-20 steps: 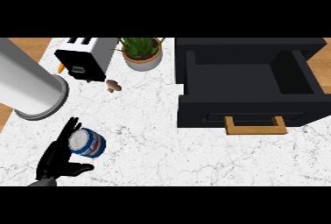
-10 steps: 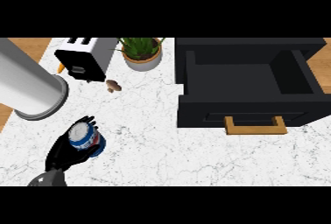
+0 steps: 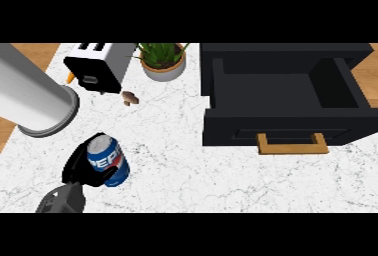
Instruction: Pick up the can, place it into the drawer and close the drawer
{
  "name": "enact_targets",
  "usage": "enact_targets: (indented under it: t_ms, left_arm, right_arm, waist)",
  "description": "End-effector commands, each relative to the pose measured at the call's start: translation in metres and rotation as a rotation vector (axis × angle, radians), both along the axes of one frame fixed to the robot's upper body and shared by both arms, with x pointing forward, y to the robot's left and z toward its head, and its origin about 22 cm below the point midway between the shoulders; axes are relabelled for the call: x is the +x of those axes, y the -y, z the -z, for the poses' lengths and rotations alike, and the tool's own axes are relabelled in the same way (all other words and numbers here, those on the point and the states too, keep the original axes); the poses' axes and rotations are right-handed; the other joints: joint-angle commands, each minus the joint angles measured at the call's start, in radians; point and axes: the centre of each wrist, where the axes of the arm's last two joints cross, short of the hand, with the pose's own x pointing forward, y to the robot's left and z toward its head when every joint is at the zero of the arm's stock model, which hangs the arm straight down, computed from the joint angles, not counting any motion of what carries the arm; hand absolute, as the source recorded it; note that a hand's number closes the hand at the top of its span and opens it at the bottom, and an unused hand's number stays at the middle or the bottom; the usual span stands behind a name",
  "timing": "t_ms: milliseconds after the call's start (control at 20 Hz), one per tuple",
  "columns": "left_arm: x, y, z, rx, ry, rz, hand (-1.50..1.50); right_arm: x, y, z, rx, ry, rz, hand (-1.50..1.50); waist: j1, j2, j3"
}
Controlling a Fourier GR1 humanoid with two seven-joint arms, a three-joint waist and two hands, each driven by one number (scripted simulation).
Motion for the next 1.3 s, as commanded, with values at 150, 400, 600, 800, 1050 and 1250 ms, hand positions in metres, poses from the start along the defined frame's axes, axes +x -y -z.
enact_targets:
  t_ms: [150, 400, 600, 800, 1050, 1250]
  left_arm:
    - [0.014, 0.010, -0.029, -0.045, 0.119, 0.066, 1.50]
    - [0.022, 0.052, -0.047, -0.027, 0.125, -0.199, 1.50]
    - [0.045, 0.076, -0.077, -0.013, 0.141, -0.250, 1.50]
    - [0.046, 0.078, -0.110, 0.036, 0.217, -0.252, 1.50]
    - [0.060, 0.119, -0.158, 0.059, 0.243, -0.227, 1.50]
    - [0.073, 0.138, -0.186, 0.065, 0.254, -0.218, 1.50]
  right_arm:
    - [-0.013, 0.005, 0.008, 0.004, 0.003, 0.021, -1.50]
    - [0.002, -0.004, 0.009, 0.016, -0.002, 0.017, -1.50]
    - [-0.001, -0.009, 0.003, 0.015, 0.011, 0.011, -1.50]
    - [-0.010, -0.022, -0.003, 0.019, -0.001, 0.022, -1.50]
    - [-0.010, -0.009, -0.005, 0.001, 0.009, 0.017, -1.50]
    - [0.003, -0.023, -0.009, 0.012, 0.018, 0.017, -1.50]
  waist:
    - [0.000, -0.001, 0.000]
    - [0.006, -0.002, 0.001]
    - [0.000, -0.001, 0.000]
    - [-0.002, -0.003, 0.001]
    - [-0.002, -0.003, 0.000]
    - [-0.003, 0.000, 0.000]
